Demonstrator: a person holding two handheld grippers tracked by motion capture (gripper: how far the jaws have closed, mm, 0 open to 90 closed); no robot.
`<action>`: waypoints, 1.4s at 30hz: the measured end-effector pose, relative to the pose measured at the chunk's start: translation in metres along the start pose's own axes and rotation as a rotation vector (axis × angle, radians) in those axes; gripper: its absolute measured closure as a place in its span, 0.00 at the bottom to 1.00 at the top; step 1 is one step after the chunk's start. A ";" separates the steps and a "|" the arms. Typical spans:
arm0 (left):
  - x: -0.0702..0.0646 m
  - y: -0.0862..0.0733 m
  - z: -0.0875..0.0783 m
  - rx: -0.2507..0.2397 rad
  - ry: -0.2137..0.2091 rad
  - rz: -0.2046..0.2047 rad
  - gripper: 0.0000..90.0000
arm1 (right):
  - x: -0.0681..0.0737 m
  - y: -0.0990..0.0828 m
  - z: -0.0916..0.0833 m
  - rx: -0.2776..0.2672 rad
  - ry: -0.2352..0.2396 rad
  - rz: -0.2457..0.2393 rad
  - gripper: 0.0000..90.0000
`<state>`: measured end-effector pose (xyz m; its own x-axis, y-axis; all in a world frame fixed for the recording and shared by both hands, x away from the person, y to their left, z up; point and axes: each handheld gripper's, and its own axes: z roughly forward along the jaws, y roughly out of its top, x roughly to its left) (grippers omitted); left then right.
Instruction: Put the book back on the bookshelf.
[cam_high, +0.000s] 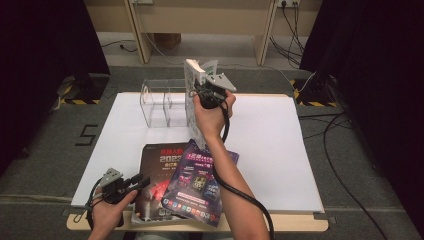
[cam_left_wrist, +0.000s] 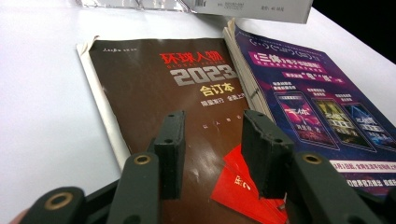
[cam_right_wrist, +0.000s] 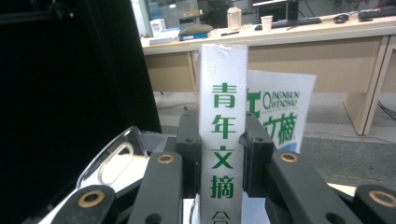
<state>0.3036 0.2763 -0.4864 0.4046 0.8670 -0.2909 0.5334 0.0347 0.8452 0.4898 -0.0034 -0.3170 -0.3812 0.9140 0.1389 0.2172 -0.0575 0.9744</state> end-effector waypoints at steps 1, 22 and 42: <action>0.000 0.000 0.000 -0.001 -0.001 0.000 0.66 | 0.001 -0.002 -0.004 0.002 0.000 -0.009 0.82; 0.000 -0.001 0.000 0.001 -0.004 -0.008 0.66 | -0.020 0.012 -0.028 0.131 0.052 0.068 0.69; 0.001 -0.001 0.000 0.003 -0.006 -0.007 0.65 | -0.014 0.023 -0.005 0.234 -0.001 0.084 0.70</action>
<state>0.3037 0.2766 -0.4875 0.4051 0.8639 -0.2993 0.5384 0.0392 0.8418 0.4954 -0.0201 -0.2960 -0.3518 0.9106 0.2171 0.4506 -0.0385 0.8919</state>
